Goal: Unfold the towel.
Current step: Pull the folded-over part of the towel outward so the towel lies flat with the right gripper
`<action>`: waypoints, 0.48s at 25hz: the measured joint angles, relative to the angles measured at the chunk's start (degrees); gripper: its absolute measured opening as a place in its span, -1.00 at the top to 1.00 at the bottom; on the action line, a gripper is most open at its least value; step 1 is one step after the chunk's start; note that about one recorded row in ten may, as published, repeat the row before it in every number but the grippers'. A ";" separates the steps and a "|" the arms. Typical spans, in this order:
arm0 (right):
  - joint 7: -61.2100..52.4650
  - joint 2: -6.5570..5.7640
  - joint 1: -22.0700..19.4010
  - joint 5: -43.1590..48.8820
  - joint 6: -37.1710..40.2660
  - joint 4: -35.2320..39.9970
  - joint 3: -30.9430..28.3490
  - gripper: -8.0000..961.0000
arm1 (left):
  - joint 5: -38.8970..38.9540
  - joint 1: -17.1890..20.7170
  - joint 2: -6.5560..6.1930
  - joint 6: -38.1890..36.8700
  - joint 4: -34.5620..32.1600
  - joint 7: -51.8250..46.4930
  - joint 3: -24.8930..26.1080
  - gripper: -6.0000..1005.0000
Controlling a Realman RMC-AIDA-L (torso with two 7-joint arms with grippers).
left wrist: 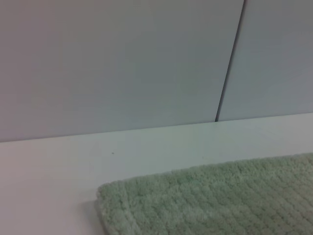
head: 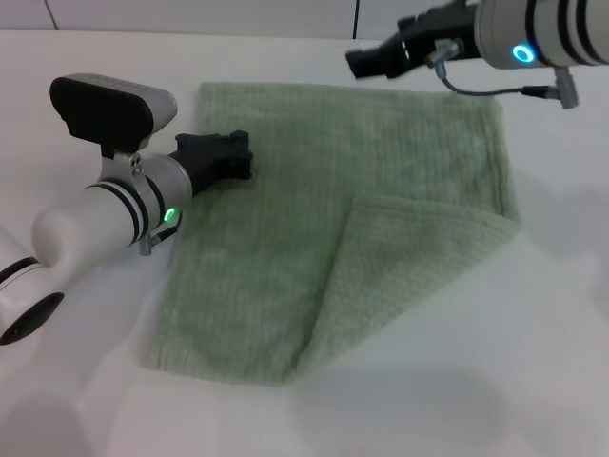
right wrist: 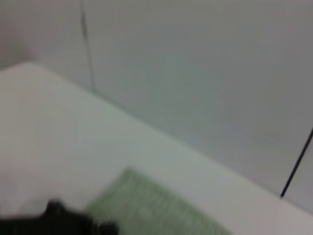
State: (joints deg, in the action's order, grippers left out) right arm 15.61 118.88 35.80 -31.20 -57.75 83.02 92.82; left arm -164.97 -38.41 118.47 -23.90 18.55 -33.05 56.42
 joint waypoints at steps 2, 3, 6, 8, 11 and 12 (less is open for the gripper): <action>3.61 0.04 1.80 -1.58 -4.90 -1.53 -2.08 -0.57 | 0.00 0.00 0.00 0.00 -0.01 0.00 0.00 0.98; 3.61 0.04 1.80 -1.58 -4.90 -1.53 -2.08 -0.57 | 0.00 0.00 0.00 0.00 -0.01 0.00 0.00 0.98; 7.97 0.00 4.26 -3.87 -9.56 -5.46 -4.59 -0.57 | 0.00 0.04 -0.05 -0.01 -0.01 0.00 0.00 0.98; 10.49 -0.02 5.87 -4.77 -11.11 -8.80 -5.71 -0.57 | 0.00 0.04 -0.06 -0.01 -0.01 0.00 0.00 0.98; 13.70 0.04 8.23 -5.29 -12.22 -14.53 -6.40 -0.57 | 0.00 0.05 -0.07 -0.01 -0.01 0.00 0.00 0.98; 15.47 0.05 9.66 -5.91 -12.47 -17.95 -6.23 -0.57 | 0.00 0.02 -0.08 -0.01 -0.01 0.00 0.00 0.98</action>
State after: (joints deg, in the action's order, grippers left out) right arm 31.08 118.93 45.47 -37.10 -70.22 65.08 86.59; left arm -164.97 -38.38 118.39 -23.91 18.54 -33.05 56.43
